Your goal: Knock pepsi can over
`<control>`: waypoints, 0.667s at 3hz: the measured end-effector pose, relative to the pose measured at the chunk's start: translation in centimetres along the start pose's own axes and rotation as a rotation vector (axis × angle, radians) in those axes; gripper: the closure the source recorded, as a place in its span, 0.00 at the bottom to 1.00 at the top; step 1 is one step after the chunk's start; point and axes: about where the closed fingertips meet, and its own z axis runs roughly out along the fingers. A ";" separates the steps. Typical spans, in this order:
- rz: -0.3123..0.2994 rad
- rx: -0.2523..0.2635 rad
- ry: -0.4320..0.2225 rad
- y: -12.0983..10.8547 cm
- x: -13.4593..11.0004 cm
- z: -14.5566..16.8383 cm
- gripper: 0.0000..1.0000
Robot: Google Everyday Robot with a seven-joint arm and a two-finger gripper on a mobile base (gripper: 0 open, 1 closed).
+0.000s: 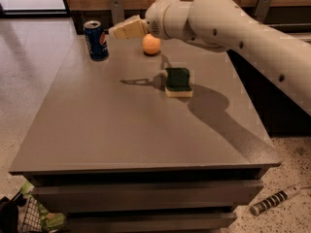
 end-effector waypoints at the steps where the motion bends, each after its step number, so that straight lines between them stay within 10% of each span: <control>1: 0.049 -0.026 -0.026 0.4 1.9 4.2 0.00; 2: 0.088 -0.060 -0.079 1.3 2.7 8.2 0.00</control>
Offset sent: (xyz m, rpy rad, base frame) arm 0.0730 0.0887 -0.0614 0.1921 0.0201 0.0905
